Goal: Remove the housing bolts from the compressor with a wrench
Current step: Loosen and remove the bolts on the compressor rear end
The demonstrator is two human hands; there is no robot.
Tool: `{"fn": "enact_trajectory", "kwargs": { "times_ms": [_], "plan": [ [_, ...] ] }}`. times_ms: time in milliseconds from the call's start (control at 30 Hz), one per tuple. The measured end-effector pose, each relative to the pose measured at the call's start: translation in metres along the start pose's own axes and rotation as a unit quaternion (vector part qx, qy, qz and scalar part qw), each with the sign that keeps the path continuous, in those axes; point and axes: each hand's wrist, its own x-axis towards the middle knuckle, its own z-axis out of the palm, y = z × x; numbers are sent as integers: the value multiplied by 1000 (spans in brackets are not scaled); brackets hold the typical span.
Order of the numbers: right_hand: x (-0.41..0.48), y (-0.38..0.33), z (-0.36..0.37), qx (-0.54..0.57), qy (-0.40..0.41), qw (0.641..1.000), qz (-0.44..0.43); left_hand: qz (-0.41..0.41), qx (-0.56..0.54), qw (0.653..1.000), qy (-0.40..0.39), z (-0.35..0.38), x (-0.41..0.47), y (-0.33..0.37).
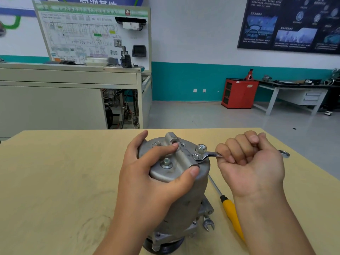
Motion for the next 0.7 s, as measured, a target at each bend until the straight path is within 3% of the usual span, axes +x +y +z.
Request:
{"fn": "enact_trajectory", "kwargs": {
  "times_ms": [167,333,400,533,700],
  "plan": [
    [17,-4,10,-34,-18,992,117,-9,-42,998,-54,-10,8,-1],
    [27,-2,4,-78,-19,993,89,-4,-38,997,-70,-9,10,-1],
    [32,0,-2,-185,5,982,47,-5,-41,997,-65,-8,9,-1],
    [35,8,-12,-493,-11,869,35,-2,-47,997,-55,-6,8,-2],
    [34,14,6,-680,-110,725,18,2,-45,997,-56,-6,8,-3]
  ]
}}
